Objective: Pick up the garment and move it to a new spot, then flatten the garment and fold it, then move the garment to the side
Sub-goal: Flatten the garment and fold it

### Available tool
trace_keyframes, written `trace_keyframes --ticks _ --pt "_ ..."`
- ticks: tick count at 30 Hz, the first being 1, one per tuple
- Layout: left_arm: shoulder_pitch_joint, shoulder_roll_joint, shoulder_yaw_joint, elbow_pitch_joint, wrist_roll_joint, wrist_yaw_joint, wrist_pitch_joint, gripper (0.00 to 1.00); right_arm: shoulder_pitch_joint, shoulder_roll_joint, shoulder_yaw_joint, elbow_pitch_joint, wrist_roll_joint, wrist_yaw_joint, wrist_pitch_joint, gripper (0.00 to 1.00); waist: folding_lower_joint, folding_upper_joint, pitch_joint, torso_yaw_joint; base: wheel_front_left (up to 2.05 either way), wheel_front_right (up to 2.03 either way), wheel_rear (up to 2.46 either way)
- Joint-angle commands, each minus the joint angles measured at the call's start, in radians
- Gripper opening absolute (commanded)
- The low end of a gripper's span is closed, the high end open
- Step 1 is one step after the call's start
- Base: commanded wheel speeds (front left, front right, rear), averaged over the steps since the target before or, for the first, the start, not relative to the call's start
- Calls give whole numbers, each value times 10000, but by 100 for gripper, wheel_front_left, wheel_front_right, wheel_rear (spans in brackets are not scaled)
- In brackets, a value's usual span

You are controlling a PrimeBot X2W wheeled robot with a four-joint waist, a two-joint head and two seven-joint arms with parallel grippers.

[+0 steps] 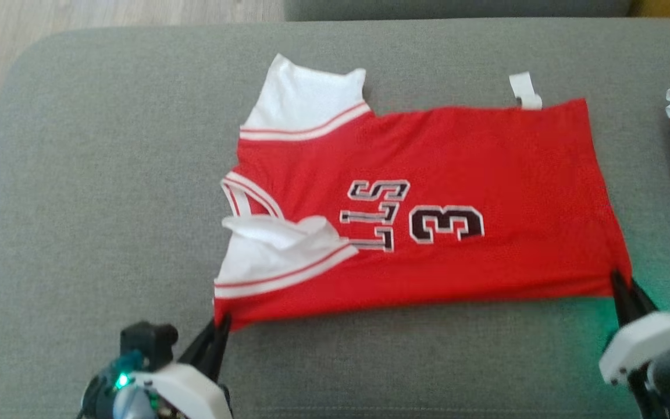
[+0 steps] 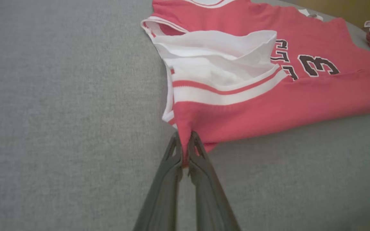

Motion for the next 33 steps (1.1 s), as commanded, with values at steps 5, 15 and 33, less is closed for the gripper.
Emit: trace_keyframes --ticks 5,15,33 --pt "564 169 175 -531 -72 181 116 0 1016 -229 -93 -927 185 -9 347 0 0 0 -271 -13 0 0 0" --pt "776 58 -108 -195 -211 140 249 6 1506 -120 -287 -1307 28 -9 494 100 0 0 -281 -58 0 0 0" --pt "-5158 1573 309 -1385 269 -840 2661 100 240 -77 -66 -2673 -634 -9 86 100 0 0 1418 -572 0 0 0"
